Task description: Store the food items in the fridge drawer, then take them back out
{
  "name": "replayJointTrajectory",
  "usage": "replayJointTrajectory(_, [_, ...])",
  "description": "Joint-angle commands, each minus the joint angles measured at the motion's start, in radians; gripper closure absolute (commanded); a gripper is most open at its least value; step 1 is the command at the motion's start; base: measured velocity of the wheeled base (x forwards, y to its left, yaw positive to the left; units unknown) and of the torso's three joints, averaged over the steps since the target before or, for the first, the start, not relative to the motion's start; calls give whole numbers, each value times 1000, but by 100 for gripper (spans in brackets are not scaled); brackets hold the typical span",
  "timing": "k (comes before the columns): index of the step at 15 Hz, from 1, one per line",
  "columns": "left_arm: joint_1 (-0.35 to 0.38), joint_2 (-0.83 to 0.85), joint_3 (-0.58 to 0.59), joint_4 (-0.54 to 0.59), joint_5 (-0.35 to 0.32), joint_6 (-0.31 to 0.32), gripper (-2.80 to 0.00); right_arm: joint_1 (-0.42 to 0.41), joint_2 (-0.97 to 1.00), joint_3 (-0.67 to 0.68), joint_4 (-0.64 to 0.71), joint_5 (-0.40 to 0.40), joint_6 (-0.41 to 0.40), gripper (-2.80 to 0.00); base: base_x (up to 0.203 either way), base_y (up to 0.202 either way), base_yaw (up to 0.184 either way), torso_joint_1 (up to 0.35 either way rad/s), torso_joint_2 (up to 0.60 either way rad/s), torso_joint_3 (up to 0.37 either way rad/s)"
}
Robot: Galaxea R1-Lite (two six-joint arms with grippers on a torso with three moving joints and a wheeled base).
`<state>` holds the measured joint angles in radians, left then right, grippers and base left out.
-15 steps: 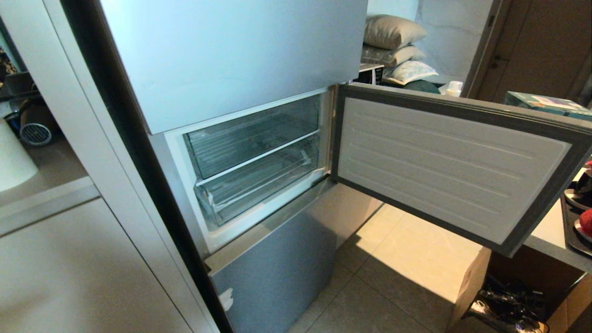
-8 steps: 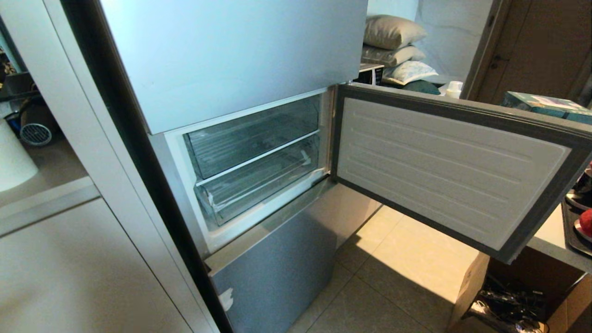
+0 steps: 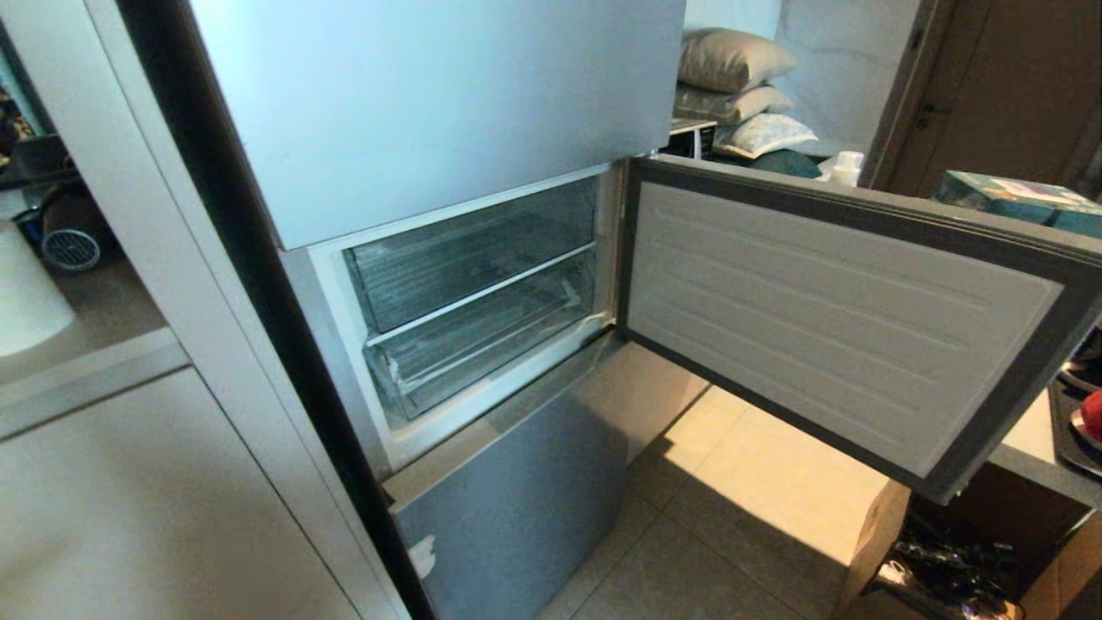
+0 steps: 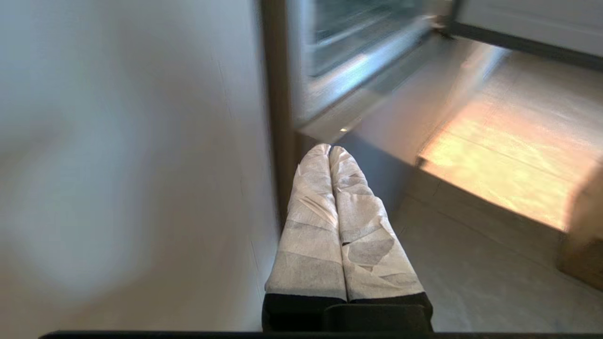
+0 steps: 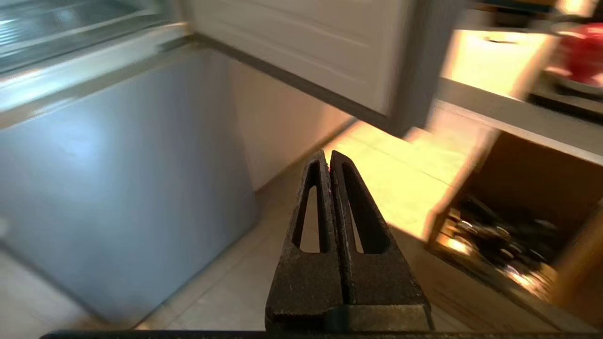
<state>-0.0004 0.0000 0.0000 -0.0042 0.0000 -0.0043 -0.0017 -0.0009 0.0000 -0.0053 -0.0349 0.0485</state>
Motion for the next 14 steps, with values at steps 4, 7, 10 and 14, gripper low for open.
replayJointTrajectory(4, [0,0,2,0,0,0,0,0,1,0,1,0,1,0,0,-10,169,1,4,2])
replayJointTrajectory(7, [0,0,2,0,0,0,0,0,1,0,-1,0,1,0,-1,-9,173,2,6,4])
replayJointTrajectory(10, [0,0,2,0,0,0,0,0,1,0,-1,0,2,0,0,-11,176,3,-1,2])
replayJointTrajectory(14, [0,0,2,0,0,0,0,0,1,0,-1,0,2,0,-1,-10,176,2,2,1])
